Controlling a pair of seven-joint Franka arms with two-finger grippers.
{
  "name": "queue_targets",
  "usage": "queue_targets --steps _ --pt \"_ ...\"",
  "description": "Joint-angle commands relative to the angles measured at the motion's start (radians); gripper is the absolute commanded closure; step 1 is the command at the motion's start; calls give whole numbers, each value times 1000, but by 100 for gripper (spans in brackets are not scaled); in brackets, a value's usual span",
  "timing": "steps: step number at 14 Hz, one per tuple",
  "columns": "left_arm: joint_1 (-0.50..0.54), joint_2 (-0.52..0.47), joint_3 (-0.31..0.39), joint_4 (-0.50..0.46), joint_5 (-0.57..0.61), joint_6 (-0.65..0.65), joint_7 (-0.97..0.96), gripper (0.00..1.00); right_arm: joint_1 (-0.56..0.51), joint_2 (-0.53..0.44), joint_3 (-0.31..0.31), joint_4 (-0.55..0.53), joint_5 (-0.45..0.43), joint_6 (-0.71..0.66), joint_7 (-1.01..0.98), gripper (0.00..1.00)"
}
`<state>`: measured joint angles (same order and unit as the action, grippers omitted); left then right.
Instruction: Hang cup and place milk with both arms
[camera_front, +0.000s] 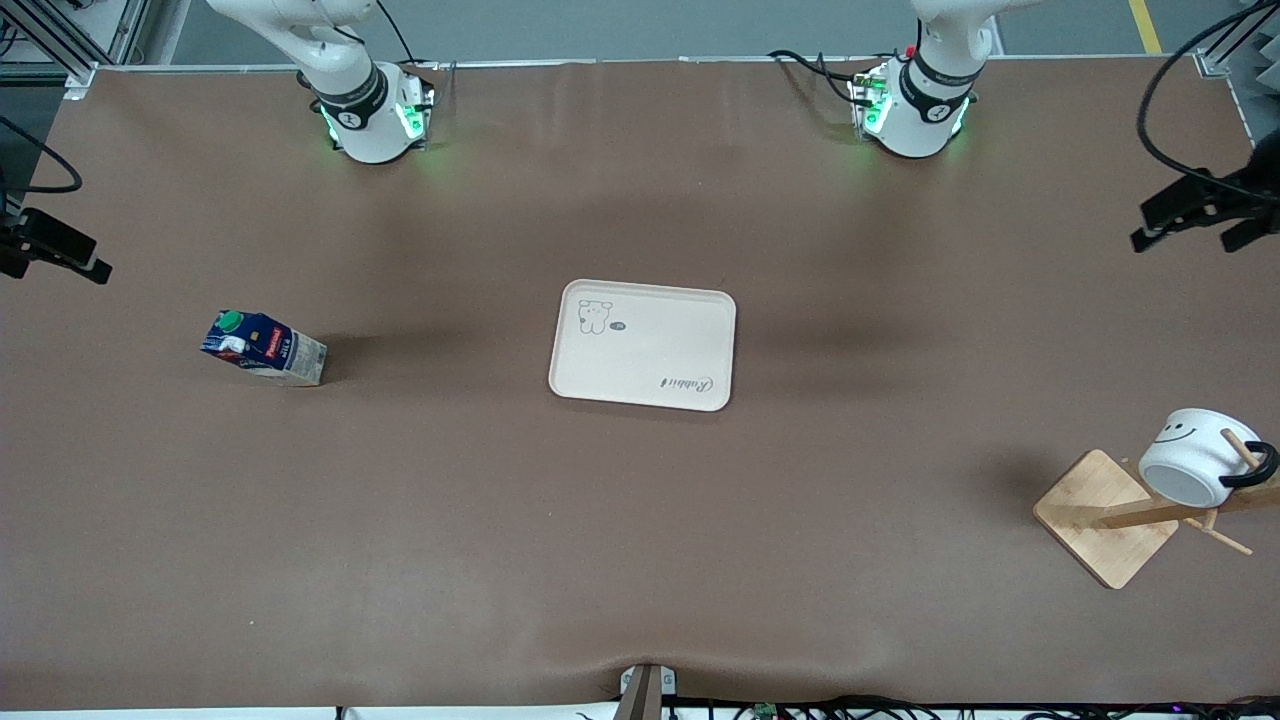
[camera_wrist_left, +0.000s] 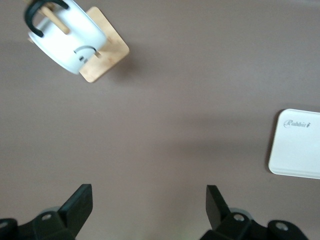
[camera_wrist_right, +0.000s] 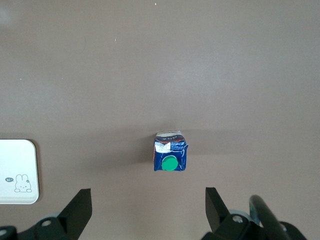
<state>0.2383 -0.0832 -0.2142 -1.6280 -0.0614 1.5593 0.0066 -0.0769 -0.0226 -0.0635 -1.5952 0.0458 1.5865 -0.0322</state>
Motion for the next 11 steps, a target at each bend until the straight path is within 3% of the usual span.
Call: queue_targets --steps 1,11 --pt "7 -29 -34 5 17 -33 -42 0 -14 -19 10 -14 -6 6 -8 0" --pt "4 -32 -82 40 92 -67 -43 0 9 -19 16 -12 -60 9 -11 0"
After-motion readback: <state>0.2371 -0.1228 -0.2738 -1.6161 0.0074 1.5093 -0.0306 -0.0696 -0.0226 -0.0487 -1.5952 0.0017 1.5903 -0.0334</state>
